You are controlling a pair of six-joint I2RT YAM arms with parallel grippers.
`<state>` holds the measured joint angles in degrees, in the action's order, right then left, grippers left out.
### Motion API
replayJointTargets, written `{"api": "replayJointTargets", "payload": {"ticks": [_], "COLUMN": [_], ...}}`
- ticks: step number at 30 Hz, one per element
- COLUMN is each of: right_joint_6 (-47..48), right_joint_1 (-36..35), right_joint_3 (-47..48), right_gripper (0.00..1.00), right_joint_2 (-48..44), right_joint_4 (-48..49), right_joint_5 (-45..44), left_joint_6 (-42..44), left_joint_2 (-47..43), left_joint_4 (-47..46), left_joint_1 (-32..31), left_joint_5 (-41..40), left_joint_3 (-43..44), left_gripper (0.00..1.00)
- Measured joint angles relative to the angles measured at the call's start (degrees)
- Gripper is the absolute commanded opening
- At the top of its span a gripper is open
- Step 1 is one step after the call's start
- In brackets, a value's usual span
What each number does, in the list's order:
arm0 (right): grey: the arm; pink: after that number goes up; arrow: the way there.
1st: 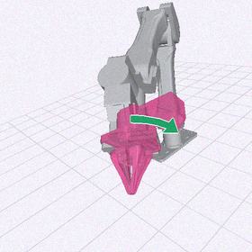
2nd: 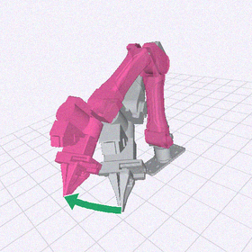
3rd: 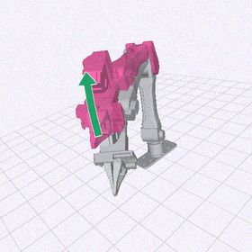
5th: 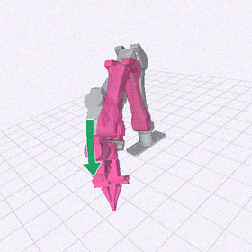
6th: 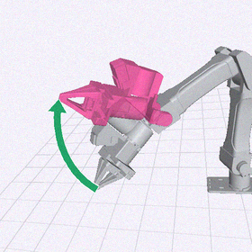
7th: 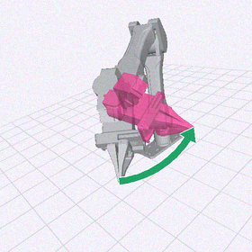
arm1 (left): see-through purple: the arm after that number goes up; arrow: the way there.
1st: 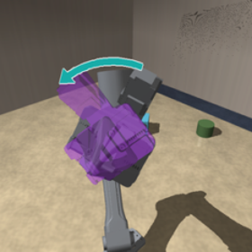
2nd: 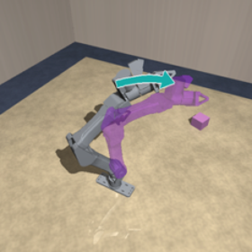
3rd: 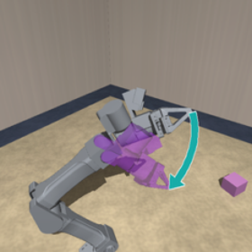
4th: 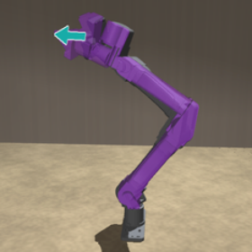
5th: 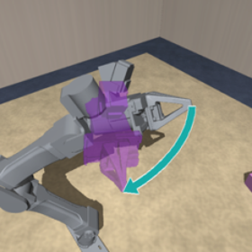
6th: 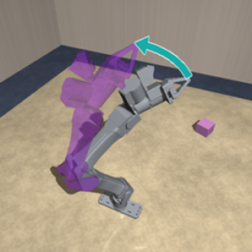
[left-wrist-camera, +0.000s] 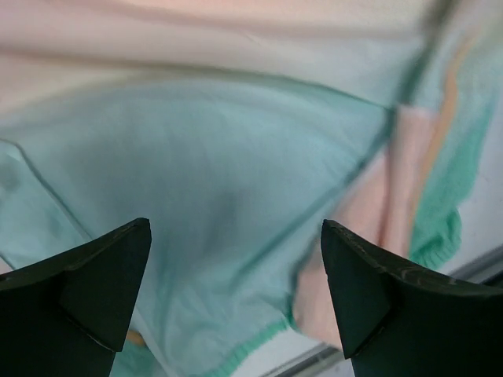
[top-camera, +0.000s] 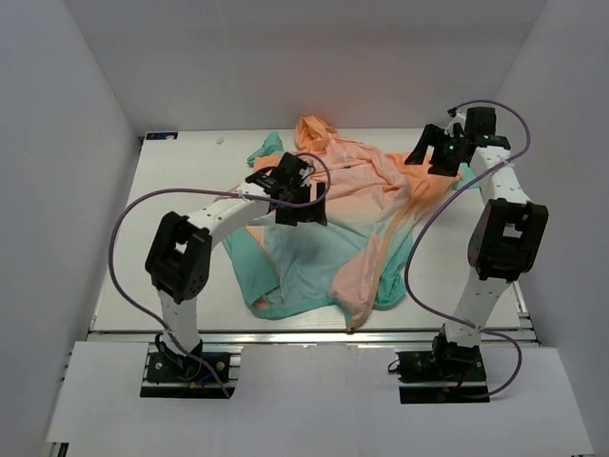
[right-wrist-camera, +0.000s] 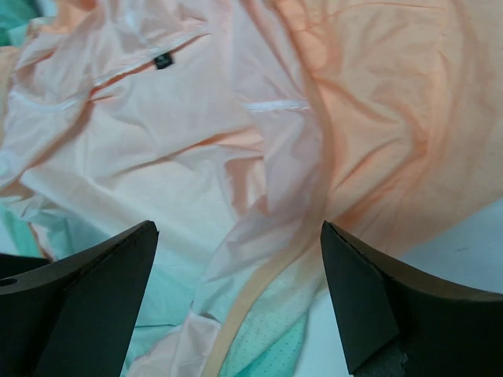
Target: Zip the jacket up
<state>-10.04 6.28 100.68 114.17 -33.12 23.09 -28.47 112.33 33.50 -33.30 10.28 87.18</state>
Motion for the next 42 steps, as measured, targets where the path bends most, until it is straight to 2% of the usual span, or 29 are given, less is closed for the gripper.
{"api": "replayJointTargets", "payload": {"ticks": [3, 8, 10, 14, 16, 20, 28, 29, 31, 33, 34, 36, 37, 38, 39, 42], "right_joint_6": [-0.15, -1.42, -1.7, -2.03, -2.38, -3.43, -5.81, -6.05, -6.34, -6.64, -6.97, -7.15, -7.15, -7.17, -7.19, -7.58], "right_joint_1": [0.0, 0.0, 0.09, 0.52, 0.79, 0.85, 0.85, 0.83, 0.83, 0.83, 0.83, 0.85, 0.85, 0.85, 0.83, 0.83], "right_joint_3": [-2.34, -6.62, -8.68, -11.91, -13.62, -17.35, -18.78, -18.78, -18.78, -18.78, -18.78, -18.97, -19.28, -19.85, -20.52, -22.21], "right_gripper": [0.89, 0.89, 0.89, 0.89, 0.89, 0.89, 0.89, 0.89, 0.89, 0.88, 0.88, 0.85, 0.81, 0.75, 0.63, 0.42], "right_joint_2": [-1.73, 0.61, 1.4, 2.08, 2.08, 2.08, 2.89, 3.43, 4.9, 6.38, 6.78, 6.73, 6.54, 6.14, 5.57, 3.1], "right_joint_4": [1.53, 3.58, 3.74, 5.05, 6.34, 9.2, 14.43, 15.17, 16.22, 16.72, 17.03, 17.38, 17.75, 18.18, 18.32, 18.36], "right_joint_5": [3.37, 6.27, 6.29, 7.82, 8.63, 9.57, 13.35, 14.03, 15.32, 16.7, 18.14, 18.86, 19.02, 19.08, 19.1, 19.21], "left_joint_6": [0.22, 0.35, 0.37, 0.28, 0.15, 0.04, -0.17, -0.28, -0.68, -1.29, -1.44, -1.9, -2.08, -2.51, -2.4, -2.58], "left_joint_2": [-6.21, -12.79, -12.83, -10.4, -8.09, -2.23, 7.91, 8.28, 8.96, 9.6, 9.88, 10.21, 10.21, 10.21, 10.19, 10.1], "left_joint_4": [2.54, 2.47, 3.04, 4.81, 5.9, 8.28, 11.52, 11.56, 12.09, 13.07, 13.75, 15.02, 15.32, 15.52, 15.76, 16.04], "left_joint_1": [-5.81, -20.72, -25.9, -34.21, -37.38, -40.89, -41.09, -41.0, -40.65, -40.33, -40.15, -39.67, -39.47, -39.32, -39.12, -38.69], "left_joint_5": [-4.35, -5.53, -6.27, -8.09, -8.57, -9.22, -12.11, -12.57, -13.53, -14.47, -14.84, -15.76, -16.09, -16.2, -16.57, -17.09], "left_joint_3": [-0.57, -2.29, -2.38, -2.32, -1.9, -0.42, 6.27, 6.27, 6.27, 6.34, 6.36, 6.45, 6.45, 6.45, 6.45, 6.43], "left_gripper": [0.98, 0.98, 0.97, 0.83, 0.81, 0.8, 0.77, 0.74, 0.63, 0.47, 0.34, 0.22, 0.02, 0.0, 0.0, 0.0]}}
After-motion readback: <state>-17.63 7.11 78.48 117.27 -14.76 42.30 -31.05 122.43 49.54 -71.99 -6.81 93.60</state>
